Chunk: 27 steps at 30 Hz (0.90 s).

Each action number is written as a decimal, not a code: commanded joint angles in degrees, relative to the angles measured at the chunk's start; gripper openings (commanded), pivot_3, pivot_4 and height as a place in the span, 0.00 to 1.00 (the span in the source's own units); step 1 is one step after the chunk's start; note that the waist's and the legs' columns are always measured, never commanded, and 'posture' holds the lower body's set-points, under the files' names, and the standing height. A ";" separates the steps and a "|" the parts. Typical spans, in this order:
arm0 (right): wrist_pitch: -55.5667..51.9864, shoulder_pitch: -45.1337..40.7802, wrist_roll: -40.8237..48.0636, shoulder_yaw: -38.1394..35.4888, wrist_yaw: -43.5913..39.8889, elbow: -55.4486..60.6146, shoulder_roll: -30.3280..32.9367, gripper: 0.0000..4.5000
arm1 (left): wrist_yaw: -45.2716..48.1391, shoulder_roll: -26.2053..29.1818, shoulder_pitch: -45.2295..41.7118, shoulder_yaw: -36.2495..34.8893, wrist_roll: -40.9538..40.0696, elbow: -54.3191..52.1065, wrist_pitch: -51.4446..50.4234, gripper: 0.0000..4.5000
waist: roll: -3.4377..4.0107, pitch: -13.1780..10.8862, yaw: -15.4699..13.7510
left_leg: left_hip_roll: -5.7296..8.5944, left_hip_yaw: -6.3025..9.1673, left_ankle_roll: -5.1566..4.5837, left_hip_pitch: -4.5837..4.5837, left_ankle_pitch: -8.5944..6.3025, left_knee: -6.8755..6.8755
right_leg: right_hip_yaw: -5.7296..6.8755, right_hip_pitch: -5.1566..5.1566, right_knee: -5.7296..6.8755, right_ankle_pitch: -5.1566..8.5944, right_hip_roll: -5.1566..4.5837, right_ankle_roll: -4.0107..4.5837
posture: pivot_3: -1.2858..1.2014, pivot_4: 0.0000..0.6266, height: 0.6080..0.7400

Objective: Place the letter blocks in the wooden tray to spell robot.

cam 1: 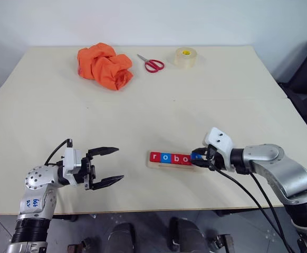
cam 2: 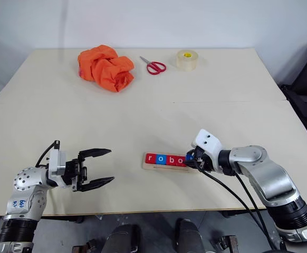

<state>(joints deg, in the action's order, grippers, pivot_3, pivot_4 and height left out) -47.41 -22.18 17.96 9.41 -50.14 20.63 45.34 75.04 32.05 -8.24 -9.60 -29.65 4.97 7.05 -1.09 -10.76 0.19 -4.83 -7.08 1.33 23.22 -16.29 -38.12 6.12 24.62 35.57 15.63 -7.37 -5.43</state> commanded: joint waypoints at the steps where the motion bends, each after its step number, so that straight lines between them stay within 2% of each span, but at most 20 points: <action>1: 0.70 0.00 0.00 0.03 -1.18 2.05 1.69 0.48 | -0.22 -0.22 0.22 -0.03 -0.47 -1.08 0.92 1.00 | 0.00 0.00 0.00 | 0.00 0.00 0.00 0.00 0.00 0.00 | 0.00 0.00 0.00 0.00 0.00 0.00 | 0.52 0.24 1.00; 8: 1.52 -0.04 0.14 -1.25 -2.45 3.14 3.85 1.00 | -0.10 -0.26 -0.05 -0.09 -0.43 -0.59 1.06 1.00 | 0.00 0.00 0.01 | 0.00 0.00 0.00 0.00 0.00 0.00 | 0.00 0.00 0.00 0.00 0.00 0.00 | 0.52 0.24 1.00; 13: 3.33 -1.47 0.36 -3.08 -3.60 1.21 5.03 1.00 | 0.11 -0.46 -0.74 0.15 -0.30 0.21 1.25 1.00 | 0.00 0.00 0.01 | 0.00 0.00 0.00 0.00 0.00 0.00 | 0.00 0.00 -0.01 0.00 0.00 0.00 | 0.52 0.24 1.00; 16: 3.76 -3.15 0.58 -3.71 -3.18 -0.65 4.06 0.86 | 0.07 -0.72 -1.23 0.39 -0.22 0.51 1.27 1.00 | 0.00 0.00 0.02 | 0.00 0.00 0.00 -0.01 0.00 0.00 | 0.00 0.00 0.00 0.00 0.01 0.00 | 0.52 0.24 1.00; 25: 8.08 -6.34 -1.17 0.06 -5.26 -7.00 2.05 0.14 | -0.25 -0.88 -0.48 0.49 -0.27 -0.28 1.25 1.00 | 0.00 0.00 0.07 | 0.00 -0.01 0.00 0.00 0.00 0.00 | 0.00 0.00 0.00 0.00 0.01 0.00 | 0.52 0.24 1.00; 27: 8.47 -6.72 -1.56 0.62 -5.51 -7.68 1.66 0.01 | -0.41 -0.90 -0.26 0.44 -0.29 -0.54 1.22 1.00 | 0.00 0.00 0.09 | 0.00 -0.02 0.00 0.00 0.00 0.00 | 0.00 0.01 0.01 0.00 0.01 0.00 | 0.52 0.24 1.00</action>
<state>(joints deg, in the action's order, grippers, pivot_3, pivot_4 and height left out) -40.03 -27.92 16.81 10.35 -55.05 12.63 47.11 74.93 31.29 -8.96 -8.92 -29.30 5.66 7.62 -1.09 -10.76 0.29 -4.83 -7.10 1.33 23.22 -16.29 -38.12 6.11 24.64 35.58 15.63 -7.36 -5.43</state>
